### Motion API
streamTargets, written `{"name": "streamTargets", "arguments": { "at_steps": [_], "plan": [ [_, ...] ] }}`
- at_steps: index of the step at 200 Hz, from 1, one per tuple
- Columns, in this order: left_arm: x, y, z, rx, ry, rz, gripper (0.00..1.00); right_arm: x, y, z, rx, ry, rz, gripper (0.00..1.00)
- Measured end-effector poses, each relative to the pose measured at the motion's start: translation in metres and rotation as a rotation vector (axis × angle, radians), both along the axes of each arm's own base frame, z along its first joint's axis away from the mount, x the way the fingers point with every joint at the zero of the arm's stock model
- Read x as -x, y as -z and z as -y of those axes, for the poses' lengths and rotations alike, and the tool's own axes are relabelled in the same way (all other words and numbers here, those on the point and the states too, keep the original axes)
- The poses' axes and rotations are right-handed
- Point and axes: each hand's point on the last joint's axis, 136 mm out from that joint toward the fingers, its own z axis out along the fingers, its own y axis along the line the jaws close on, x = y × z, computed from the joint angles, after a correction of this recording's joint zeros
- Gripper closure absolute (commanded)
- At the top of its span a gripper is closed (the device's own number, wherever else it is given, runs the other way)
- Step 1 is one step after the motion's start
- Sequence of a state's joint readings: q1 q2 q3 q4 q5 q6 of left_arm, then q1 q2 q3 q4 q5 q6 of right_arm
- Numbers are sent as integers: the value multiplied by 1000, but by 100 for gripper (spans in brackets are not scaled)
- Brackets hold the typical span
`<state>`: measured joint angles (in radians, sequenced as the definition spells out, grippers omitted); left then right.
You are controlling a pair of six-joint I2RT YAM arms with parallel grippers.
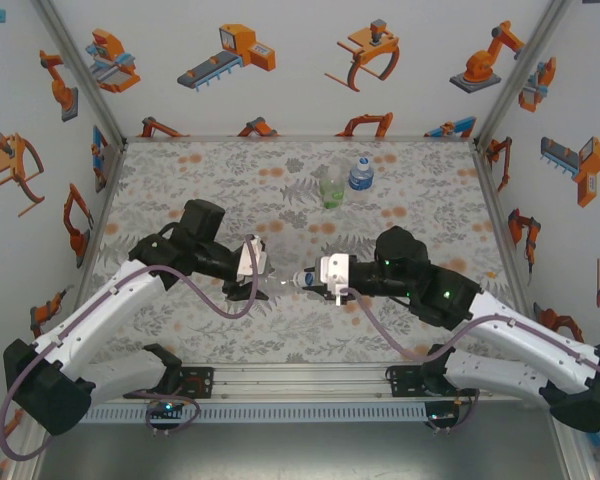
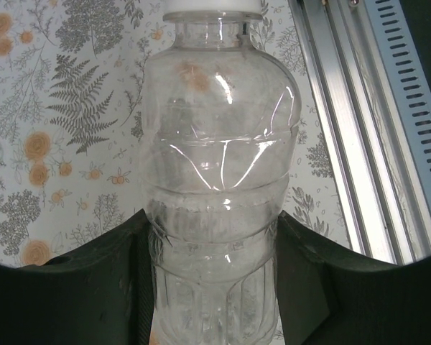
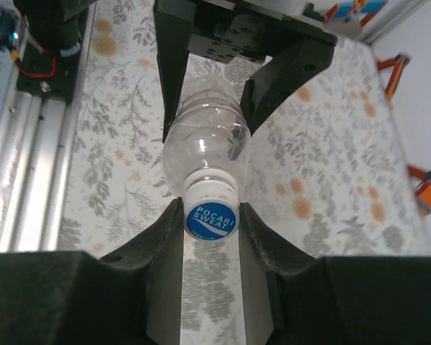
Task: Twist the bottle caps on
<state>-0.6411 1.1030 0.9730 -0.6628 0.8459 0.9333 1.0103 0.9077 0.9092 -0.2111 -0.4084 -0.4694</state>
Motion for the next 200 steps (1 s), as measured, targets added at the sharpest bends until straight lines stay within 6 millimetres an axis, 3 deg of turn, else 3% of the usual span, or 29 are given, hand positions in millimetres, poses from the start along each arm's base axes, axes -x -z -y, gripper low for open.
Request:
{"name": "streamTargets", "arguments": {
  "at_steps": [39,90,116,137,178,200],
  "plan": [
    [-3,8,-5,-48,-32,-6,100,-23,9,-4,-65,226,-420,100],
    [-12,22,-11,-118,-87,-10,100,-60,44,5,-216,667,-1153,100],
    [-16,25,-13,-138,-113,-7,100,-68,61,14,-326,805,-1399,100],
    [-19,26,-14,-148,-129,-3,100,-72,66,16,-380,855,-1491,99],
    [-21,20,-9,-118,-128,12,100,-76,58,23,-409,872,-1450,54],
    [-23,11,-2,-66,-111,31,100,-73,39,30,-379,824,-1282,46]
  ]
}}
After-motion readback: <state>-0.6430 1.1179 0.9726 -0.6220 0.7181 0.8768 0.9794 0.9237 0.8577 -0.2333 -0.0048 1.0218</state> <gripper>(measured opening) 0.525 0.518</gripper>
